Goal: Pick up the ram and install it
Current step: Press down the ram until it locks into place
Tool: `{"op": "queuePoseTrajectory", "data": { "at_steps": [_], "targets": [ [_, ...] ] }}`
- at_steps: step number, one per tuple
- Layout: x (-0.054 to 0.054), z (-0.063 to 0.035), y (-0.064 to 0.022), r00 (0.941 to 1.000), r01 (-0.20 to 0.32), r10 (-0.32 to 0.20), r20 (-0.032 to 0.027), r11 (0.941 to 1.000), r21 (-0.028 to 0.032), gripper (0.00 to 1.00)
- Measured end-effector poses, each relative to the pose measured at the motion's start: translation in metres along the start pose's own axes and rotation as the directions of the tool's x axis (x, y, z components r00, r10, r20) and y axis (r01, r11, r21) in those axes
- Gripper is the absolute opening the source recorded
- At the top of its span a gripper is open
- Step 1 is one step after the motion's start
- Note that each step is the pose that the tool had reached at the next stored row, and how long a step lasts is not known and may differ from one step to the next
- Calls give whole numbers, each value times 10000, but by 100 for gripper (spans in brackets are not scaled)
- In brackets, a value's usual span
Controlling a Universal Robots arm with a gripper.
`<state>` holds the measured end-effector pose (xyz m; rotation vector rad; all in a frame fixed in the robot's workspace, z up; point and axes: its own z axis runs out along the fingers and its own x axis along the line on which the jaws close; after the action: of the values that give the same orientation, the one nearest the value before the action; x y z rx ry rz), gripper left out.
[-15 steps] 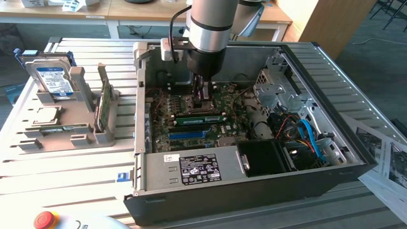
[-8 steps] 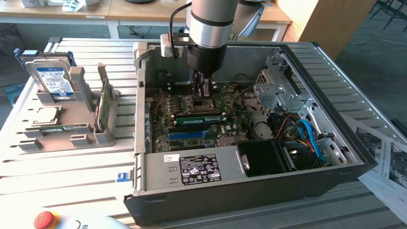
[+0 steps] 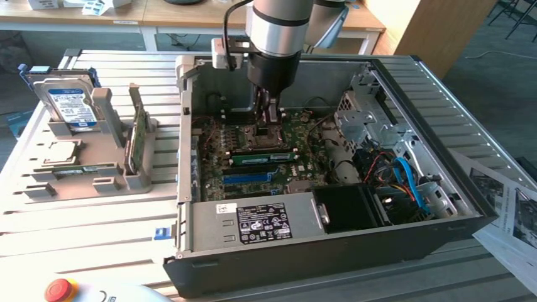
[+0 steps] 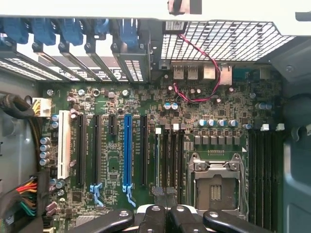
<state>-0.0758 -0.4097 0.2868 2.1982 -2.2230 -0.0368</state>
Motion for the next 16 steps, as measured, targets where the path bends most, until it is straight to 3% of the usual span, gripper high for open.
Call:
{"op": "queuePoseTrajectory", "data": {
  "at_steps": [16],
  "targets": [
    [-2,-299,8,10000,1,-1,-1,10000,0,11]
  ]
}}
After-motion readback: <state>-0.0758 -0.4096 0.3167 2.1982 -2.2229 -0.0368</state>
